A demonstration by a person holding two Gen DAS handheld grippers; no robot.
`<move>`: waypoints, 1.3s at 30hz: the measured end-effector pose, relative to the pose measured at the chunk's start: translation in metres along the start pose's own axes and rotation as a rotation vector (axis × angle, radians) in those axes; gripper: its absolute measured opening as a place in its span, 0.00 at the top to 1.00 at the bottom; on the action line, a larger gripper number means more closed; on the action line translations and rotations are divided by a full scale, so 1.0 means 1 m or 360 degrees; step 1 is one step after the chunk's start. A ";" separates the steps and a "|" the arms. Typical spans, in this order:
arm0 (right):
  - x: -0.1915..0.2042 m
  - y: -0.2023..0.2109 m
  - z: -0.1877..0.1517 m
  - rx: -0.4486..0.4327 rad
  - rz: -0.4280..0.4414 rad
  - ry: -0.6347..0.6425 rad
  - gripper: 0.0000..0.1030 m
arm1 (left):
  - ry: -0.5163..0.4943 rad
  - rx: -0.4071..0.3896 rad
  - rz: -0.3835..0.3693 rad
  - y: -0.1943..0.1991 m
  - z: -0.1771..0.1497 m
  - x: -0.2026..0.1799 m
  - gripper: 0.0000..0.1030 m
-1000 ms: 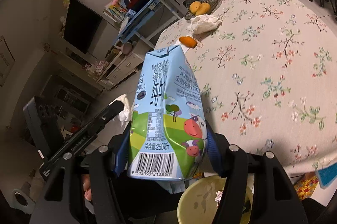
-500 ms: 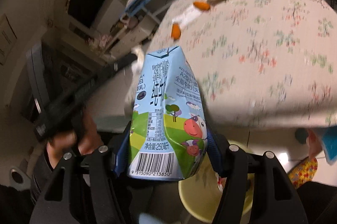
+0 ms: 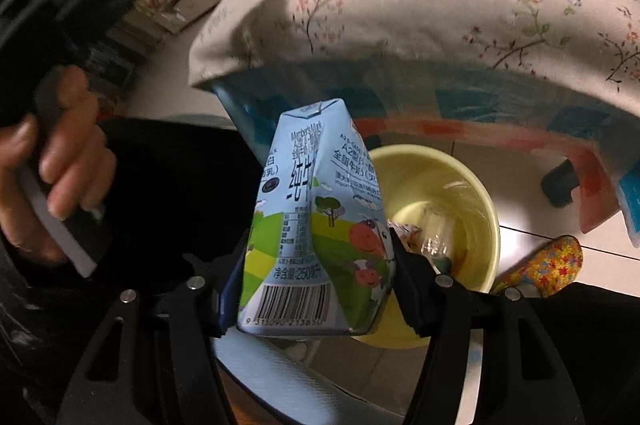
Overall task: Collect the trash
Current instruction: 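Open the right tool to drop the milk carton into the basin, then open the left tool to drop the white tissue into the basin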
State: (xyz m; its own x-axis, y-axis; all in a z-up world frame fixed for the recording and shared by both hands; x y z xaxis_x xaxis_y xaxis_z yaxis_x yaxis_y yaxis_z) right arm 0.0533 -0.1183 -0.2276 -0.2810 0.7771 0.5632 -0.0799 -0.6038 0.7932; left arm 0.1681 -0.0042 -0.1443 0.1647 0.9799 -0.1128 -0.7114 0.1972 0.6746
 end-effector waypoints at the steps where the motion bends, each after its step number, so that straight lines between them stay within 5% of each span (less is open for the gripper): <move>1: 0.000 -0.003 -0.001 0.0017 -0.0016 0.0006 0.40 | 0.0002 0.0001 -0.0002 0.002 -0.002 0.000 0.82; 14: -0.008 -0.011 -0.015 0.0071 -0.0144 -0.0005 0.38 | -0.0007 0.0009 -0.0029 0.018 -0.020 -0.006 0.82; 31: -0.017 0.066 0.011 -0.0556 -0.0169 -0.0143 0.28 | -0.0093 0.0119 -0.0153 0.027 -0.052 -0.024 0.82; 39: -0.034 0.088 0.014 -0.0731 -0.0176 -0.0262 0.27 | -0.0337 0.0402 -0.0269 0.019 -0.101 -0.060 0.80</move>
State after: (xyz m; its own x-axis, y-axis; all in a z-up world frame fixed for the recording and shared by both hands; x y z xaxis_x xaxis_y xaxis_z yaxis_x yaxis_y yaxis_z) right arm 0.0690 -0.1955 -0.1734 -0.0952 0.8361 0.5403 -0.5242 -0.5035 0.6868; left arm 0.0750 -0.0565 -0.1984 0.4220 0.9008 -0.1023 -0.4754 0.3160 0.8211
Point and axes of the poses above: each gripper's, at about its wrist camera, not at the fingertips, and y roughly against the way its jaws point, x to its left, z to its top, the point moved 5 cm from there along -y, roughly the way its jaws point, and after that the axes turned 4 degrees about z, right-handed, at the moved point
